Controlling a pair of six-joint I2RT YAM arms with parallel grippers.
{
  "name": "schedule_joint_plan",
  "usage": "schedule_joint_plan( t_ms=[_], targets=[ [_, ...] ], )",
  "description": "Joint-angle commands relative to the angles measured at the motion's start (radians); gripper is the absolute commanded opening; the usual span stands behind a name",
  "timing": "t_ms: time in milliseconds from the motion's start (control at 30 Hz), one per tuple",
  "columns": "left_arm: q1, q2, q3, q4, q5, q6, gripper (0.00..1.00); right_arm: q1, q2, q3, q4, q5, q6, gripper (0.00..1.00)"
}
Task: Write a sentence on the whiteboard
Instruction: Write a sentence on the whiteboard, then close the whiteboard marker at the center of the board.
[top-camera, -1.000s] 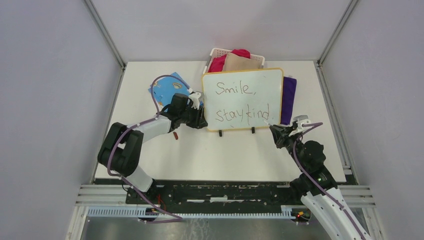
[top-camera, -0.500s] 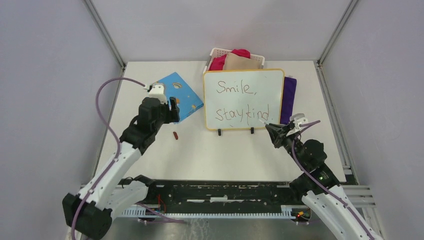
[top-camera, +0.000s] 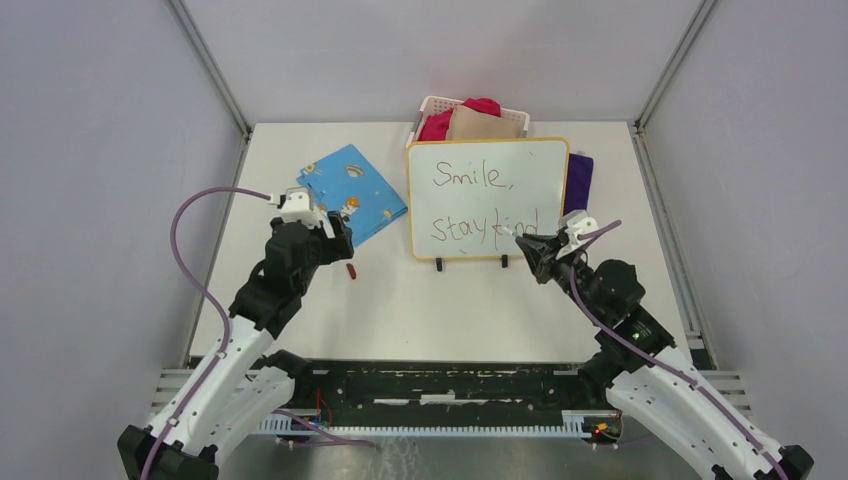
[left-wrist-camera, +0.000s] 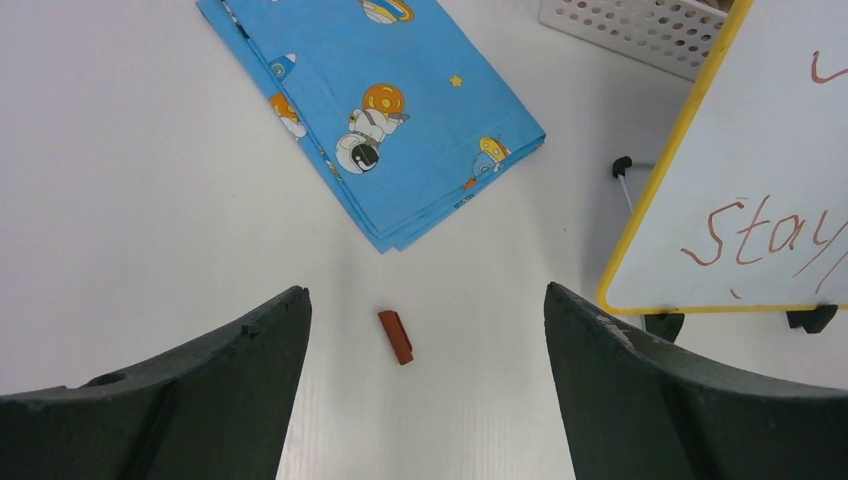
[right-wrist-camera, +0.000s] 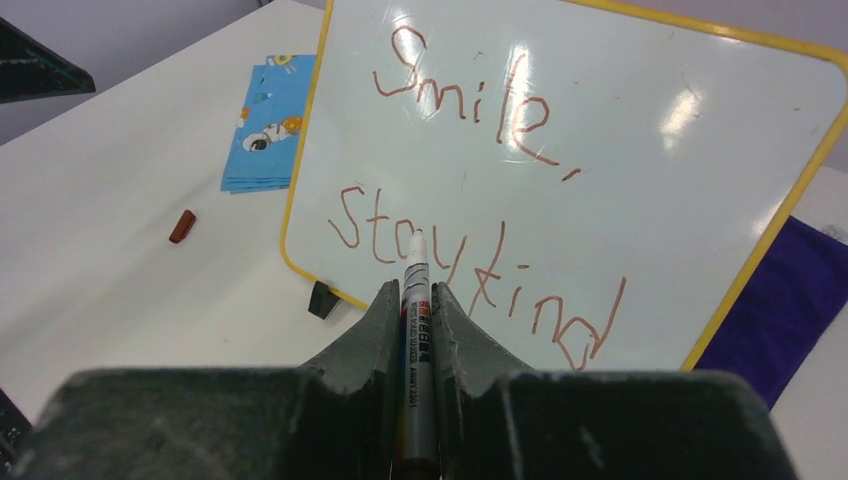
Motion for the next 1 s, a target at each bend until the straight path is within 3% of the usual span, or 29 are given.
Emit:
schedule_joint_plan(
  t_ms=[0,133,333,500,800,967],
  targets=[
    [0.001,-0.01,0.013,0.015,0.032,-0.08,0.91,0.006,0.024,0.079,0.033,0.087,-0.064,0.0],
    [-0.001,-0.013,-0.002,0.019,0.074,-0.11,0.91,0.007,0.053,0.104,0.047,0.135,-0.091,0.0],
    [-0.05,0.055,0.024,-0.088,-0.05,-0.178,0.92,0.03,0.122,0.197,0.04,0.25,-0.219,0.0],
    [-0.151,0.166,0.057,-0.139,-0.157,-0.205,1.0,0.029,0.127,0.171,0.09,0.223,-0.174,0.0],
    [-0.171,0.282,0.054,-0.122,-0.109,-0.231,0.99,0.03,0.217,0.244,0.053,0.226,-0.141,0.0],
    [-0.122,0.401,0.105,-0.181,-0.076,-0.331,0.98,0.03,0.258,0.148,0.344,0.293,0.035,0.0]
  ],
)
